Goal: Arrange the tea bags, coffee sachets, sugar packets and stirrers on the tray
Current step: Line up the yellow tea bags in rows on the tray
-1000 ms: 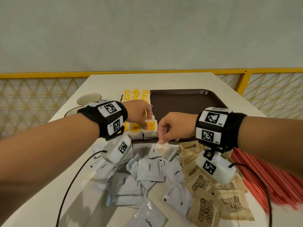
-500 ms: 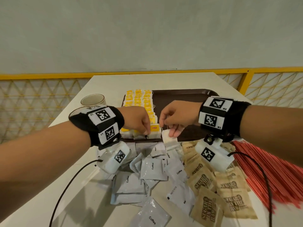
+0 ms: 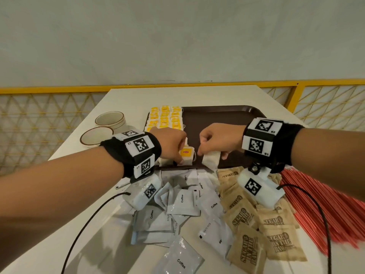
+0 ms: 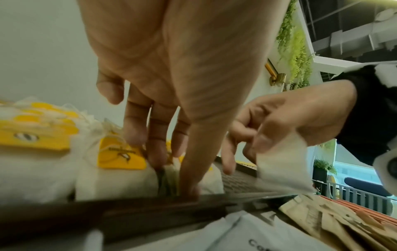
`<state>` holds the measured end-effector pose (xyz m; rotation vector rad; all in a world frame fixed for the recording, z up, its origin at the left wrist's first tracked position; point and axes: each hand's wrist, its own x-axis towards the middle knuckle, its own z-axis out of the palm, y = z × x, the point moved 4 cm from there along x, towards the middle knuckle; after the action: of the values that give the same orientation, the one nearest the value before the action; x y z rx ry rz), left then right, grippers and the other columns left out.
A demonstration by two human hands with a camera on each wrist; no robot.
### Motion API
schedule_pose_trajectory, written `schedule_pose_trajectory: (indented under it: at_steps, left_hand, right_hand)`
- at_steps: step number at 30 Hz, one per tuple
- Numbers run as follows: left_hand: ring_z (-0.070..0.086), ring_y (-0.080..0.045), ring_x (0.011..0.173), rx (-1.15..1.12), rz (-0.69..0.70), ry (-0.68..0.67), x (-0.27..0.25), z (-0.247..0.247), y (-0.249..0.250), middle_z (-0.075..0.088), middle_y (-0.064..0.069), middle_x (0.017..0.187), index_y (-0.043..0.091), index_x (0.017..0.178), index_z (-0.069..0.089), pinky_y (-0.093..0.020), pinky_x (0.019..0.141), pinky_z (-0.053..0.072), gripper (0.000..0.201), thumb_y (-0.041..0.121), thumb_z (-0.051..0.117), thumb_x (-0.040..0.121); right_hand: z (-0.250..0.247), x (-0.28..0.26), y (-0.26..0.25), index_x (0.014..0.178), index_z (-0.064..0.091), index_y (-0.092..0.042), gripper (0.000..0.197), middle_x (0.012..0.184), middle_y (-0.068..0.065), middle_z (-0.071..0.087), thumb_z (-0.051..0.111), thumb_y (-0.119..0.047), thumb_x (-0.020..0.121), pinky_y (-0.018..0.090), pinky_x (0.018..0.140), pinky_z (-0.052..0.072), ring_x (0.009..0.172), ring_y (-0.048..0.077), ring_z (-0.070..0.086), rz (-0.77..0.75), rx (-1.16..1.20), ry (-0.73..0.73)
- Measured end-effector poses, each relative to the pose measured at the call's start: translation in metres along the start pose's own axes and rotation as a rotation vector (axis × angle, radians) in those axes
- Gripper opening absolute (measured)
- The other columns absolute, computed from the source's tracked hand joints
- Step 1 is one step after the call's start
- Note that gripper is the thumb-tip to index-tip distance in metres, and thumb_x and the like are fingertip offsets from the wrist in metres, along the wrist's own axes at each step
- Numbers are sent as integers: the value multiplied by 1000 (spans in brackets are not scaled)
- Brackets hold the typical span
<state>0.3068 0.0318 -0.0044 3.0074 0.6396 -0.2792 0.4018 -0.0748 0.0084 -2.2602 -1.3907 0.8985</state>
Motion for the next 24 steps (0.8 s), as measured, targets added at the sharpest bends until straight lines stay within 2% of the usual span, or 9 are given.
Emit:
schedule_pose_trajectory:
  at_steps: [3,7,9,11,13,16,19,21,24]
  left_hand:
    - [56,-16,85,28,-30,-32,2,3,3,62,4,93,23,90,53,-34,75,41,31,45,70,76]
    - [55,-17,87,44,-45,-49,3,-2,2,61,3,94,21,93,55,-32,74,40,30,39,72,75]
    - [53,-15,85,5,-41,-41,3,-9,-2,60,5,94,20,98,58,-27,68,38,30,34,74,76]
    - [51,-13,86,-55,-32,-17,3,-15,-7,55,11,86,22,102,60,-28,72,38,33,36,75,77]
    - [51,-12,86,-116,-3,-20,5,-16,-8,51,13,84,24,109,60,-29,78,41,40,42,75,76]
    - [50,-12,85,-108,53,-86,6,-8,-3,49,12,85,24,112,59,-27,75,41,45,45,75,76]
    - [53,-16,88,-86,86,-43,8,-9,-1,53,7,90,23,98,57,-31,74,42,26,39,70,82]
    - [54,-16,87,-157,112,-8,7,-14,-2,57,4,91,21,89,59,-33,78,45,15,31,68,85]
    - [57,-13,88,-235,121,-14,5,-21,-9,62,6,87,18,84,65,-26,78,44,5,22,67,87]
  right_hand:
    - [-1,4,2,63,44,-15,29,90,20,71,66,-8,81,25,44,40,72,27,55,-11,95,-2]
    - [-1,7,9,69,45,-10,28,60,8,66,63,6,83,20,44,46,50,16,60,-13,247,-27]
    - [1,5,8,76,53,-5,19,69,10,66,64,9,83,20,54,54,64,17,68,-20,366,-84]
    - [3,4,7,90,61,-2,16,79,8,70,69,7,79,18,63,55,73,14,70,-37,339,-151]
    - [2,5,6,105,64,-5,32,92,5,72,72,8,76,17,68,53,81,10,70,-75,217,-191]
    - [0,6,6,114,63,-6,43,103,10,72,68,13,76,21,77,55,91,13,70,-85,174,-266]
    - [-4,8,3,105,66,-4,24,91,11,72,68,3,82,21,67,57,79,14,69,-97,140,-181]
    - [-6,9,1,99,67,-11,14,86,5,67,69,-11,86,19,59,54,69,9,61,-114,33,-98]
    - [0,10,-3,98,66,-17,10,90,4,65,66,-21,89,17,58,48,71,7,56,-159,-42,-127]
